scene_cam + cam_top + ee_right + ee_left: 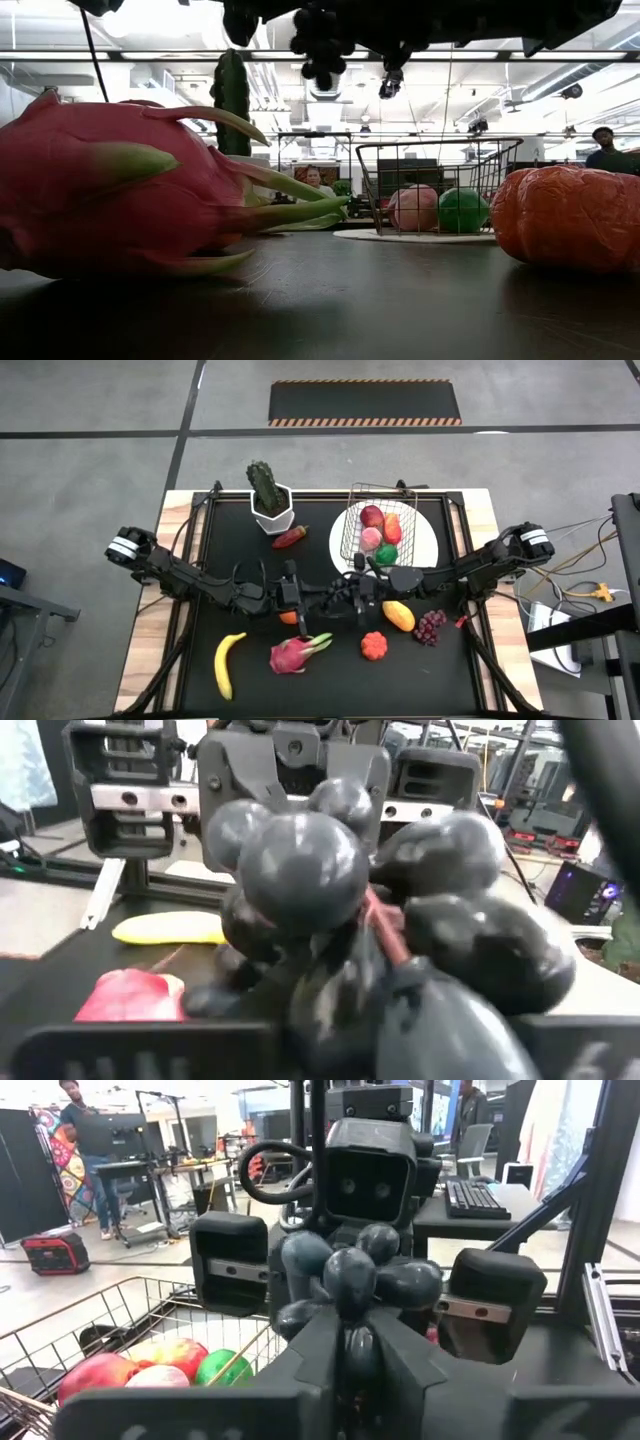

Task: Build produce basket
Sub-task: Put the black grapes into the wire basket

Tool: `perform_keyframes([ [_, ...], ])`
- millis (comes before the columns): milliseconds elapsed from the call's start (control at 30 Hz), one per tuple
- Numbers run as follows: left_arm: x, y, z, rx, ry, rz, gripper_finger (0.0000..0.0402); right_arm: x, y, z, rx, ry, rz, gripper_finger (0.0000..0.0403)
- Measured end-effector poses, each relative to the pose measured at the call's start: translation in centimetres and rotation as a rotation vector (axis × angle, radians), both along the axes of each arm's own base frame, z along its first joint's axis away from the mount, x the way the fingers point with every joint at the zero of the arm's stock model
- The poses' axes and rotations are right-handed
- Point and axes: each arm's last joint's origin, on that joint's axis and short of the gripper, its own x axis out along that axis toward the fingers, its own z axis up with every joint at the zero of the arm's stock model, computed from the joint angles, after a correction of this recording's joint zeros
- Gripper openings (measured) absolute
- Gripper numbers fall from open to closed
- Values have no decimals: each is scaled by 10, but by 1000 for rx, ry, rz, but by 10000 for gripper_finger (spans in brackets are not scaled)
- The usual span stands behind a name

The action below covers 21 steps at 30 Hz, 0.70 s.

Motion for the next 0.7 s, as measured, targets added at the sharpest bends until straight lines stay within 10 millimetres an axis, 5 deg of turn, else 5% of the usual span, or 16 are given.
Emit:
perform_keyframes([
  [100, 0, 0, 0, 21, 5, 2, 67, 0, 0, 0, -27, -1, 2, 21],
  [367, -1, 1, -4, 65, 50, 6, 156, -1, 0, 0, -33, 16, 3, 14],
  [700, -16, 6, 5, 151, 161, 6, 185, -10, -8, 9, -143, 120, -199, 13],
])
